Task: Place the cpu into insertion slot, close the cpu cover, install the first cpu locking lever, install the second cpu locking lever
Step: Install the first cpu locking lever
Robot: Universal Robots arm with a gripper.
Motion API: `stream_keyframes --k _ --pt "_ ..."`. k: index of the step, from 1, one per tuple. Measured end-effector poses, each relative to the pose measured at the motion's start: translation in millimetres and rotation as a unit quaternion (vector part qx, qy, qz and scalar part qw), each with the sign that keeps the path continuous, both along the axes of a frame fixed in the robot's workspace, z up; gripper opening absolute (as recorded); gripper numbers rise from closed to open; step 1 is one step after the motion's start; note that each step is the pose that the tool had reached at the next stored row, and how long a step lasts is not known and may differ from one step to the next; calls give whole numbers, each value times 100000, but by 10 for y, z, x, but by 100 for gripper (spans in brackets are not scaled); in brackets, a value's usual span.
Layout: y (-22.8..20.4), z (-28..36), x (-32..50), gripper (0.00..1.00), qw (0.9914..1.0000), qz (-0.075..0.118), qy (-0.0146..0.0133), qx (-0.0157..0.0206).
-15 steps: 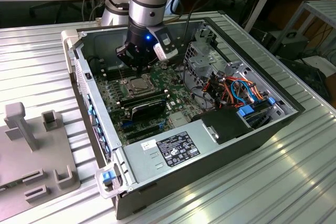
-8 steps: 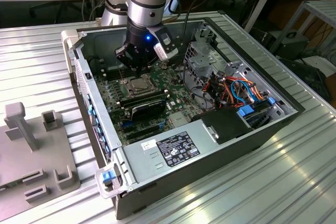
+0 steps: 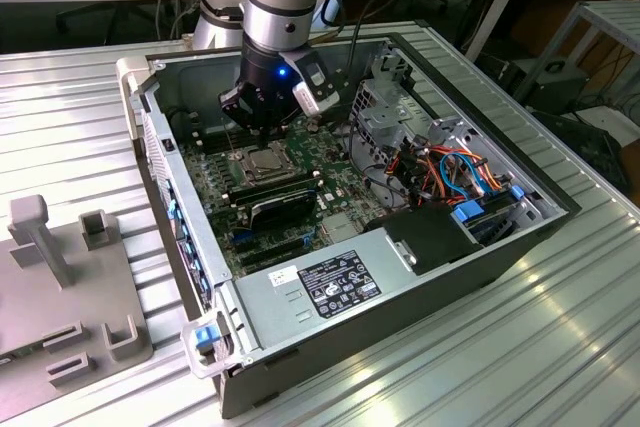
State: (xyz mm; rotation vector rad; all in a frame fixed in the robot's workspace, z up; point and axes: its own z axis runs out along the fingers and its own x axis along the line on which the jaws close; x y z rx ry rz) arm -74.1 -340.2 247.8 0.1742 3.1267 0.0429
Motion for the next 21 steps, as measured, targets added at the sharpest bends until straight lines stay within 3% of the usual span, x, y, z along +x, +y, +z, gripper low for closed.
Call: stream_keyframes --k 3,11,17,21 --pt "1 -1 -7 11 100000 -5 -6 9" --pt "-1 -1 -194 11 100000 19 0 6" --pt "0 -2 -281 11 99993 1149 -8 7" --pt "2 42 -308 11 99974 2268 0 1"
